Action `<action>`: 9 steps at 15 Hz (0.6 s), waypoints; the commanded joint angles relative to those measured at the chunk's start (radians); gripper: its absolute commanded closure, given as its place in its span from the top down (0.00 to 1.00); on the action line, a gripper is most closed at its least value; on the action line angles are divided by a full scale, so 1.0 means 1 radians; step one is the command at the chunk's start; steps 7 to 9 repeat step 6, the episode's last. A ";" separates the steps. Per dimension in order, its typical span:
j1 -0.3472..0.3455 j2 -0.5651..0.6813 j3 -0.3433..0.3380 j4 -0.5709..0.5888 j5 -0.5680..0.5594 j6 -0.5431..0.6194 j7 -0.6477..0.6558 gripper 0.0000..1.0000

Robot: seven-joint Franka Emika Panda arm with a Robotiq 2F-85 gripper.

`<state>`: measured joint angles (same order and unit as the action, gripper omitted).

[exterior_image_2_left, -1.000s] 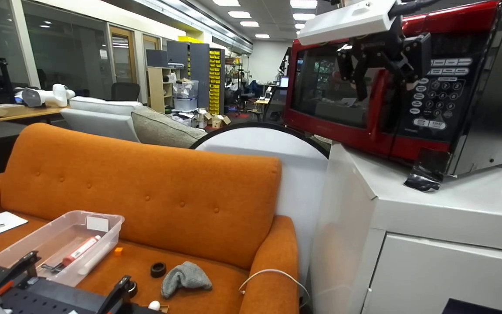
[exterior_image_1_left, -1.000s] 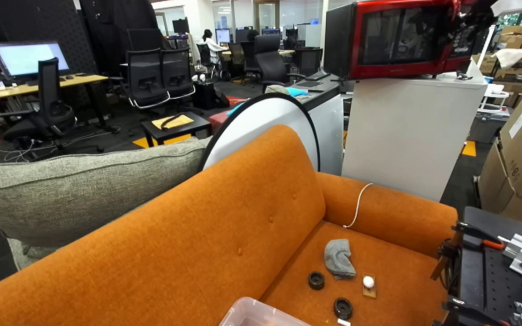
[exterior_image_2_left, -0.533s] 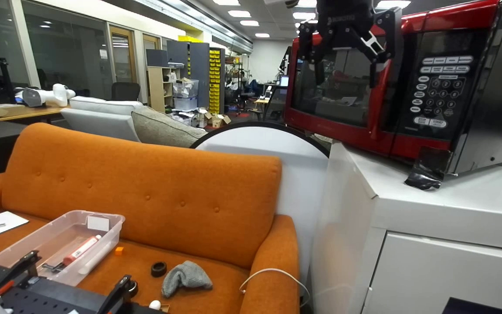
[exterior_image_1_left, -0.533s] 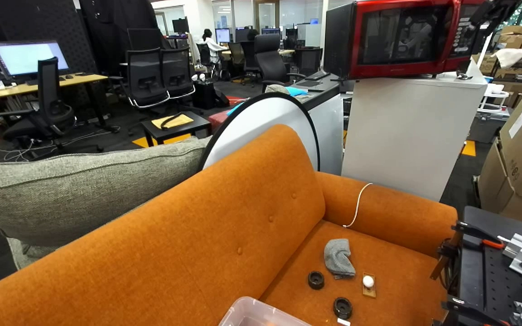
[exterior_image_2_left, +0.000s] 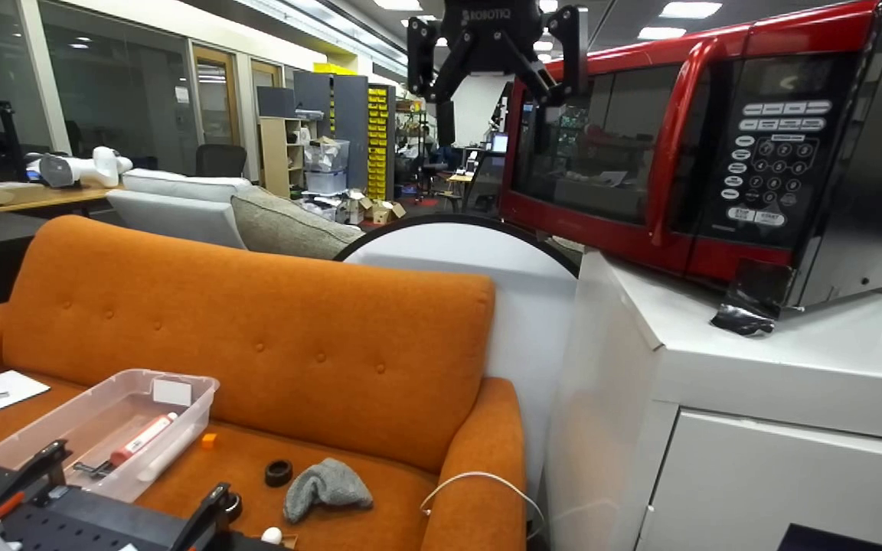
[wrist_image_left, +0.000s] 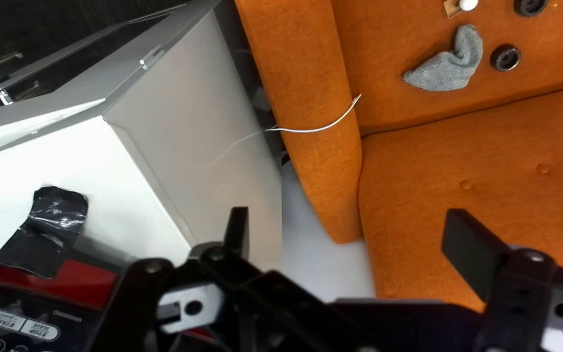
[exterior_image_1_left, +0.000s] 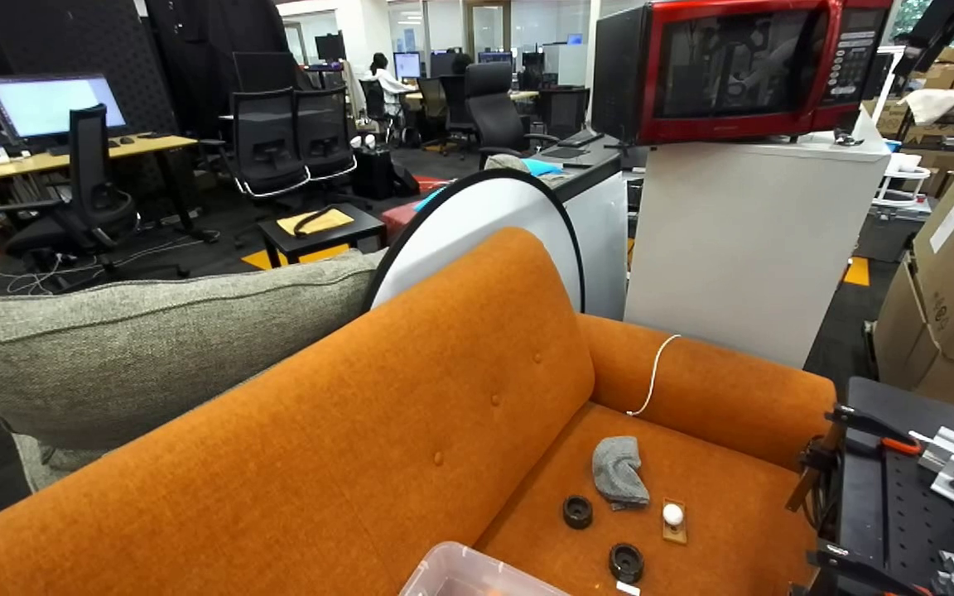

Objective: Close the microwave door

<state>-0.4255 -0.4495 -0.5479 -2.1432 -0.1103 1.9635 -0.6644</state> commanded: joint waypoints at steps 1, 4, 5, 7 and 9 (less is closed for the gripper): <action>0.016 -0.008 -0.012 0.000 -0.009 -0.004 0.004 1.00; 0.016 -0.006 -0.012 -0.004 -0.009 -0.004 0.002 1.00; 0.016 -0.006 -0.012 -0.004 -0.009 -0.004 0.002 1.00; 0.016 -0.006 -0.012 -0.004 -0.009 -0.004 0.002 1.00; 0.016 -0.006 -0.012 -0.004 -0.009 -0.004 0.002 1.00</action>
